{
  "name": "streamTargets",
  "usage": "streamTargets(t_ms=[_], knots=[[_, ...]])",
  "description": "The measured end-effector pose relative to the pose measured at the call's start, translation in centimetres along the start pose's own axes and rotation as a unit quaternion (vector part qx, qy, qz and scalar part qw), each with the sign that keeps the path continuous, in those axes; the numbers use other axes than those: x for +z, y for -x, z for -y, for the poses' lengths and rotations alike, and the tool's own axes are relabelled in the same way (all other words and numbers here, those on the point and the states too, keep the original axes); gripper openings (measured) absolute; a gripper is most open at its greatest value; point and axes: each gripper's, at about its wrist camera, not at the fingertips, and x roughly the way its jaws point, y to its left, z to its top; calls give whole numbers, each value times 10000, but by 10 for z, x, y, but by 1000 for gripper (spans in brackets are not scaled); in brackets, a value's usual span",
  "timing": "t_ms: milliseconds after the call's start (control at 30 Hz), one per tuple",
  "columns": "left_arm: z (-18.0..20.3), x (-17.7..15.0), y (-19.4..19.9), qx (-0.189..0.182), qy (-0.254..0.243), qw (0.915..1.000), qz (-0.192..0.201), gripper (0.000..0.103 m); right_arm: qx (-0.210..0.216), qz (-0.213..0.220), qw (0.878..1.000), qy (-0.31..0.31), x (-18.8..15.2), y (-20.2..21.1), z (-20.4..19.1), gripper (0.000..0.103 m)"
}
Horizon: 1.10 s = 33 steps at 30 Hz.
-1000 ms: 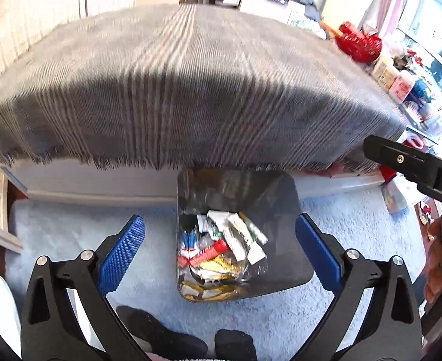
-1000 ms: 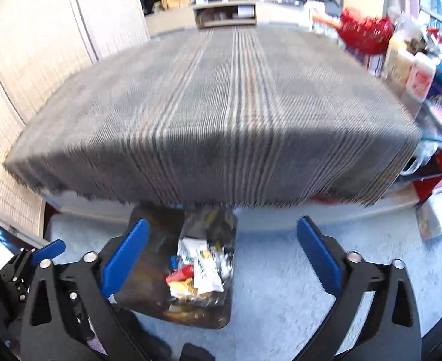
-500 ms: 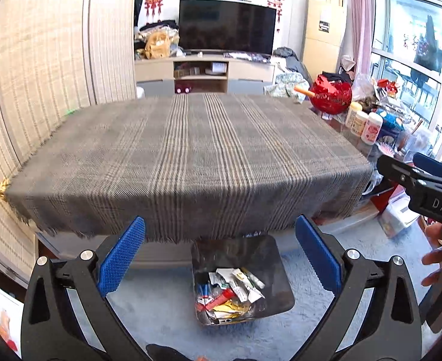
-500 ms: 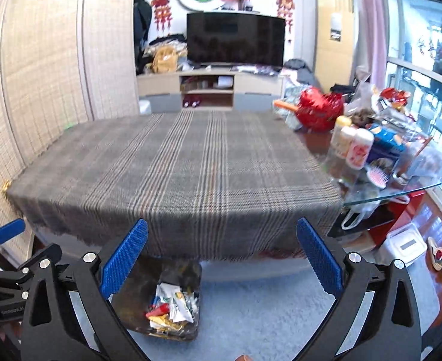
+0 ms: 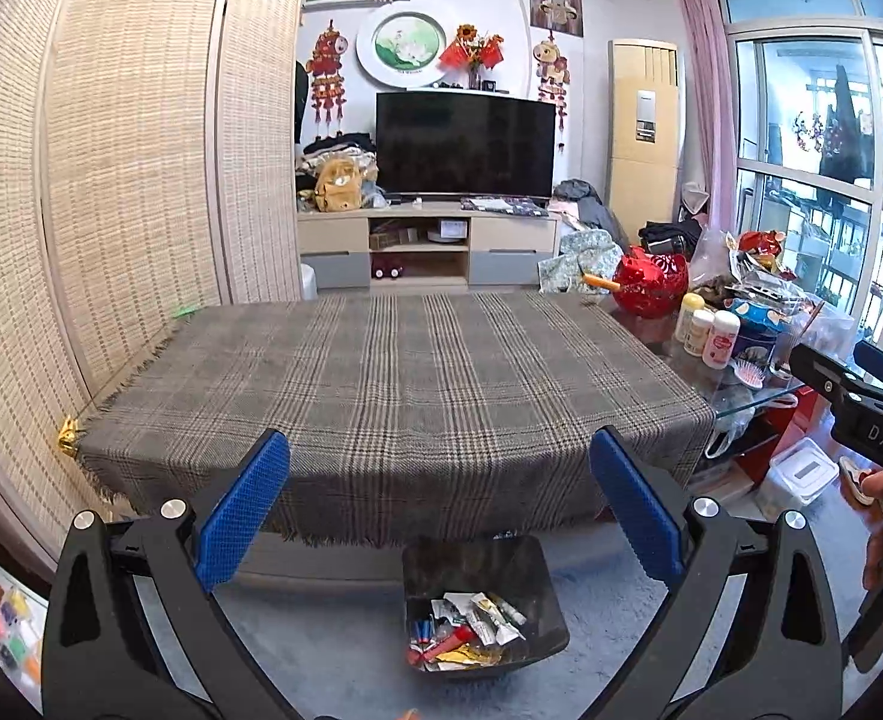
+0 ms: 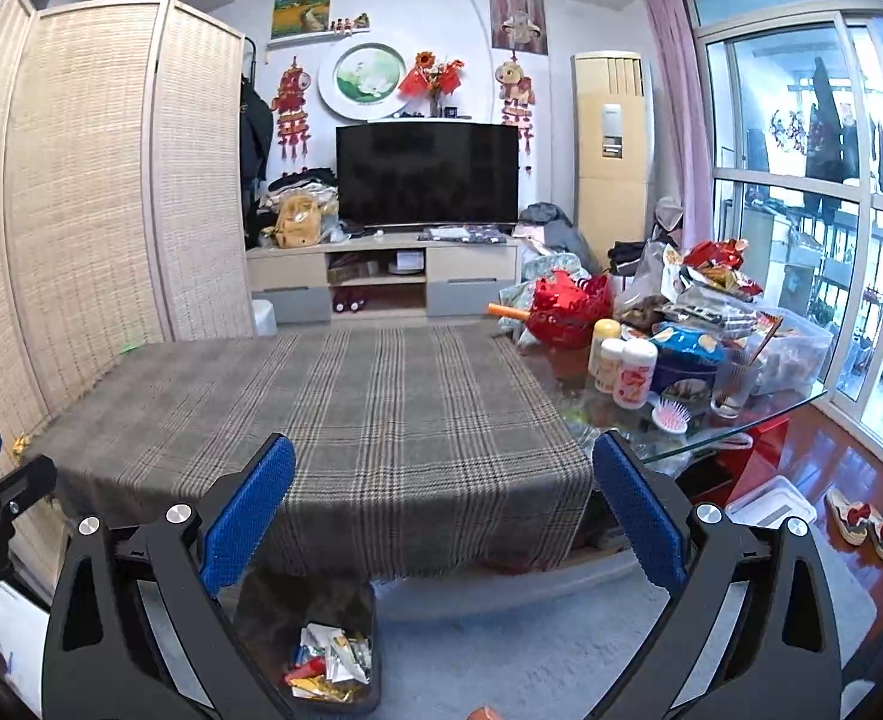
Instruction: Collect trash
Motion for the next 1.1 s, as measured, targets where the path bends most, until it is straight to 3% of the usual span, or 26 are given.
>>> streamTargets(t_ms=[267, 1100], knots=[[8, 12, 35, 50, -147, 9992, 374, 95, -52, 141, 9999, 14, 6, 24, 6, 100], [-13, 8, 32, 222, 99, 9995, 218, 95, 125, 34, 9997, 183, 8, 17, -18, 100]])
